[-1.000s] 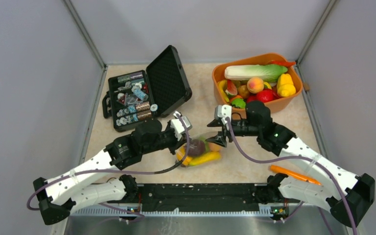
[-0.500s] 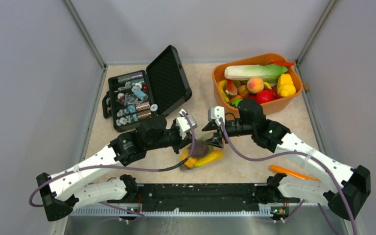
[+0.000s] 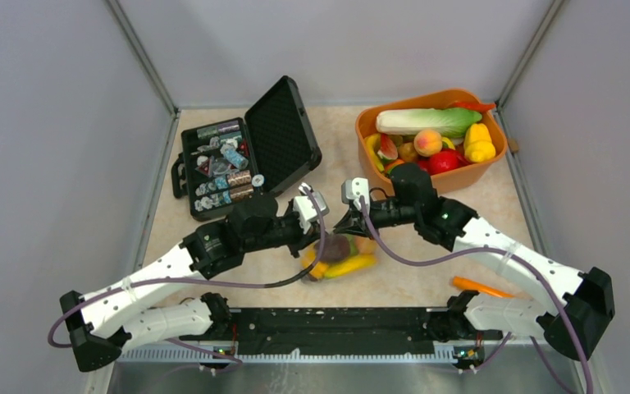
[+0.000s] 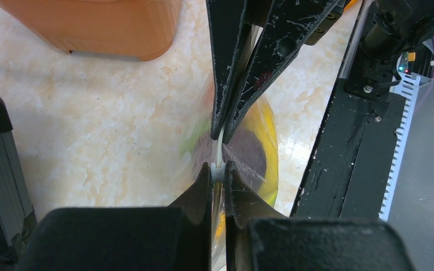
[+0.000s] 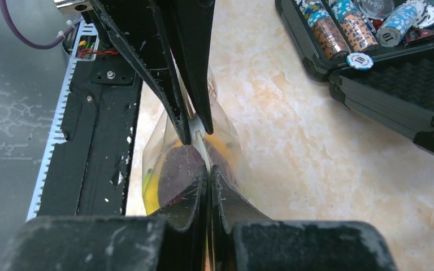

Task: Place the food in the zip-top bag and seal the zipper
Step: Zip the zipper food storage bag at the center of the board.

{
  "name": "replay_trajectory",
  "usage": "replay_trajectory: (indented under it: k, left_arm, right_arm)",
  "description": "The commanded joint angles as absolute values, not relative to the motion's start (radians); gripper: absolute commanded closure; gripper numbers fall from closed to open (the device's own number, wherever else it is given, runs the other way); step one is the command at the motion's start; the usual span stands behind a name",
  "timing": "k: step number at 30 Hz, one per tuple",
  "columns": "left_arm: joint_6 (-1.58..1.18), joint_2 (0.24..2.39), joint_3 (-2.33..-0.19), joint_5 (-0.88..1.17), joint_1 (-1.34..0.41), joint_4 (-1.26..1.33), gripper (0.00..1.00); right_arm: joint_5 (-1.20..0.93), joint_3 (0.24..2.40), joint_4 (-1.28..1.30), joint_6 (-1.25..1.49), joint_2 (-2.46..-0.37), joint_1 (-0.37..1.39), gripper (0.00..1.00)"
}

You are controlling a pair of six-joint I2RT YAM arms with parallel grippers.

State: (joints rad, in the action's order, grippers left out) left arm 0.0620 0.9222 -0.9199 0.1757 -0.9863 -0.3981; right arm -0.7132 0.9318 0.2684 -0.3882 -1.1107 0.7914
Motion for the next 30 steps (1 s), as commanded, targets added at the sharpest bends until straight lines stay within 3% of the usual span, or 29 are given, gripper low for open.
replay_trajectory:
  k: [1, 11, 30]
  left_arm:
    - [0.058, 0.874, -0.902, 0.142, -0.984, -0.363, 1.0]
    - [0.068, 0.795, -0.886, -0.048, -0.985, -0.487, 1.0]
    - [0.084, 0.677, -0.886, -0.186, -0.978, -0.66, 0.98]
  right_arm:
    - [-0.718, 0.947, 0.21, -0.394, -1.084, 0.804, 1.0]
    - [-0.601, 0.906, 0.203, -0.388, -1.047, 0.805, 1.0]
    - [-0.518, 0.884, 0.2, -0.385, -1.019, 0.804, 1.0]
